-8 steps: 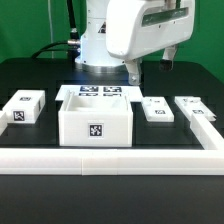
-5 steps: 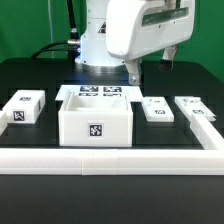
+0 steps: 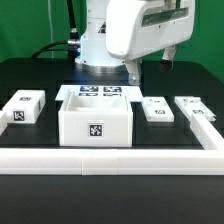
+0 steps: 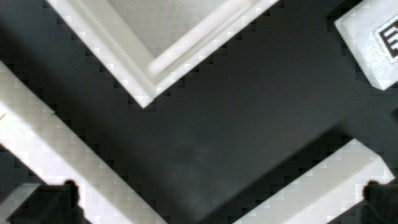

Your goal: Assemble cabinet

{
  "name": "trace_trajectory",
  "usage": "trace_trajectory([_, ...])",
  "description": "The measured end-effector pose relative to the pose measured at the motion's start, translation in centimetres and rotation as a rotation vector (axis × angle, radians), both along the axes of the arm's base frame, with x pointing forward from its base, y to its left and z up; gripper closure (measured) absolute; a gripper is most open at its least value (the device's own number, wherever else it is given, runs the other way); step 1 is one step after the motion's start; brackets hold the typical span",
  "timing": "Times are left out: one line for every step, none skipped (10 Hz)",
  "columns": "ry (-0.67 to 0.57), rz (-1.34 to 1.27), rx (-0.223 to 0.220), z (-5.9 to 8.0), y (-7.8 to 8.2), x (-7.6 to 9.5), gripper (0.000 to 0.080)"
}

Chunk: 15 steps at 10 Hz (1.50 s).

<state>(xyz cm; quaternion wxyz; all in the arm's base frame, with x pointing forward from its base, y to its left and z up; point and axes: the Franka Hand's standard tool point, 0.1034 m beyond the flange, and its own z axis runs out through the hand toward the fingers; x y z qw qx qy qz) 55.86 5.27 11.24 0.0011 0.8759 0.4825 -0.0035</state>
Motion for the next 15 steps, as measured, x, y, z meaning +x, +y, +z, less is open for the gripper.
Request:
trace_trajectory([-0.003, 0.134, -0.015, -0.1, -0.3, -1.2, 0.0002])
trace_trajectory([0.004, 0.184, -0.021, -0.3, -0.7, -1.7, 0.0002])
trace_trajectory([0.007, 0.19, -0.022, -0.4, -1.3, -1.8, 0.0002])
trace_trajectory([0.007, 0.182, -0.022, -0.4, -1.2, -1.8, 0.0002])
trace_trajectory([0.008, 0.182, -0.022, -0.5, -1.3, -1.8, 0.0002])
trace_trajectory([0.008, 0.191, -0.022, -0.5, -1.3, -1.9, 0.0002])
trace_trajectory([-0.008, 0.347, -0.019, -1.2, -1.7, -2.4, 0.0002])
trace_trajectory([0.01, 0.486, -0.02, -1.7, -2.6, -3.2, 0.0002])
trace_trajectory([0.015, 0.509, -0.022, -1.9, -3.0, -3.4, 0.0002])
trace_trajectory([0.015, 0.498, -0.022, -1.9, -3.0, -3.4, 0.0002])
trace_trajectory([0.016, 0.498, -0.022, -1.9, -3.0, -3.4, 0.0002])
trace_trajectory([0.016, 0.497, -0.022, -1.9, -3.0, -3.4, 0.0002])
trace_trajectory([0.016, 0.497, -0.022, -1.9, -3.0, -3.4, 0.0002])
trace_trajectory([0.01, 0.515, -0.021, -2.0, -3.1, -3.5, 0.0002])
trace_trajectory([-0.01, 0.54, -0.02, -2.7, -3.6, -4.6, 0.0002])
